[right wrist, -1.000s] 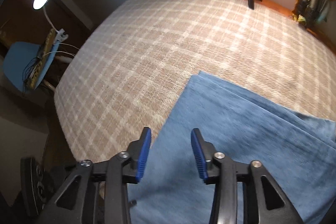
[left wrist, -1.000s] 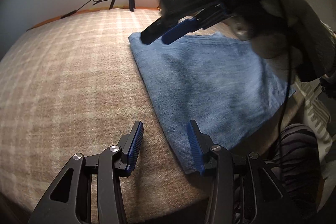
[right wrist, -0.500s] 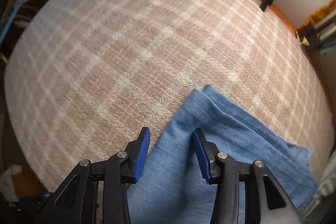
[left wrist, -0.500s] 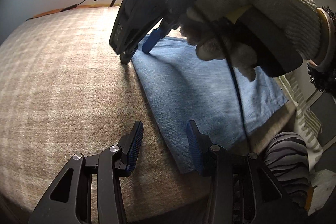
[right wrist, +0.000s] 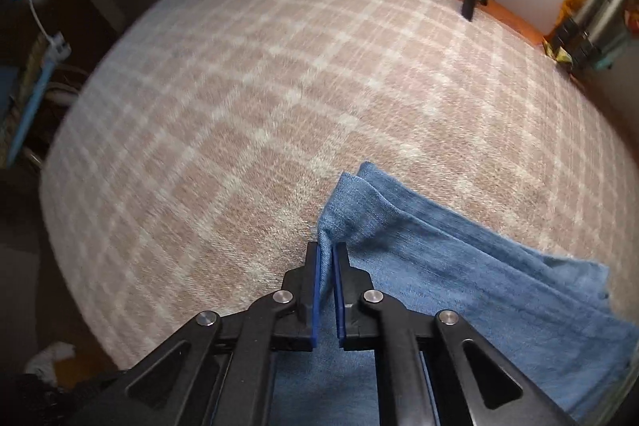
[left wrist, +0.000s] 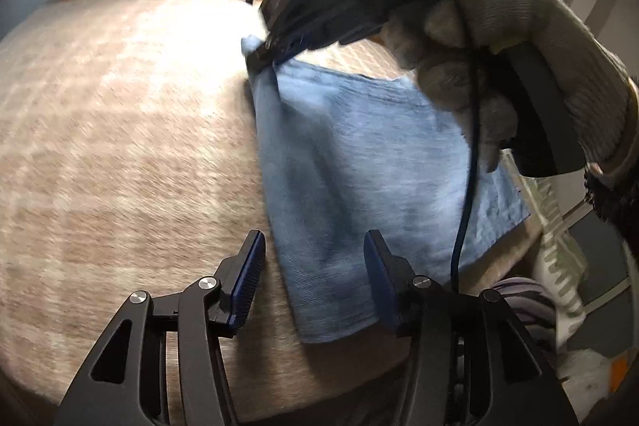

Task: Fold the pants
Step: 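Grasp the folded jeans edge with the right tool while the left tool grasps beside it, then lift the jeans edge with both tools and fold it over the stack, then open both tools to release the folded jeans, then move both open tools to the folded jeans edge and grasp it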

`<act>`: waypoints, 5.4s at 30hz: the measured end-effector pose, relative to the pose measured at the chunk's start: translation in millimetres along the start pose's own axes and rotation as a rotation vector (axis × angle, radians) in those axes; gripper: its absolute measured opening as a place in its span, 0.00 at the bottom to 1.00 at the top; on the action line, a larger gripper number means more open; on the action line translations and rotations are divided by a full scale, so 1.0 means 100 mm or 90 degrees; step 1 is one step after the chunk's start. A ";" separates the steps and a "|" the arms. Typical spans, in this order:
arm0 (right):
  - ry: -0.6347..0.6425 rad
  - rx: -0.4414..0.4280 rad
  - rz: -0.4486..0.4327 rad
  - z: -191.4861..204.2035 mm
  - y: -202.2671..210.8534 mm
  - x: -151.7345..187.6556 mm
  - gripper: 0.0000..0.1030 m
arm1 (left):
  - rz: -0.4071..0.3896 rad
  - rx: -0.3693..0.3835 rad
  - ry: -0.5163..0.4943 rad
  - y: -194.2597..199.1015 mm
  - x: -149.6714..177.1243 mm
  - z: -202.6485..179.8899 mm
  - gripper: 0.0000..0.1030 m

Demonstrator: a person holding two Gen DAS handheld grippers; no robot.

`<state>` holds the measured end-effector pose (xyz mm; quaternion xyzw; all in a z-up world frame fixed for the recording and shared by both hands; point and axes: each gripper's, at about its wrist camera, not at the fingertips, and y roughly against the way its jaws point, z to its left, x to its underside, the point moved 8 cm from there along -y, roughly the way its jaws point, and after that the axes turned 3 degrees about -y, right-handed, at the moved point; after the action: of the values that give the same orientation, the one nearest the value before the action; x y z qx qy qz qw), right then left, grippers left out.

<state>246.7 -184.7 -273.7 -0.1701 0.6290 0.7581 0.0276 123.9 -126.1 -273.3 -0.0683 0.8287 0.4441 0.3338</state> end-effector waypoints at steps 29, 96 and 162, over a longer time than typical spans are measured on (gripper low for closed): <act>0.086 0.115 0.071 0.24 -0.10 0.10 0.31 | -0.108 -0.034 -0.084 0.06 -0.26 -0.63 0.11; -0.366 -0.099 -0.224 -4.27 1.33 1.82 0.02 | 0.064 0.216 -0.328 -2.28 -0.56 -3.77 0.10; -0.311 0.080 -0.256 -3.95 1.62 2.25 0.94 | 0.041 -0.017 -0.216 -1.62 -1.12 -1.82 0.77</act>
<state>82.0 -637.4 -245.8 -0.1021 0.6033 0.7153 0.3375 186.4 -386.0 -246.9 0.0298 0.7560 0.4710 0.4535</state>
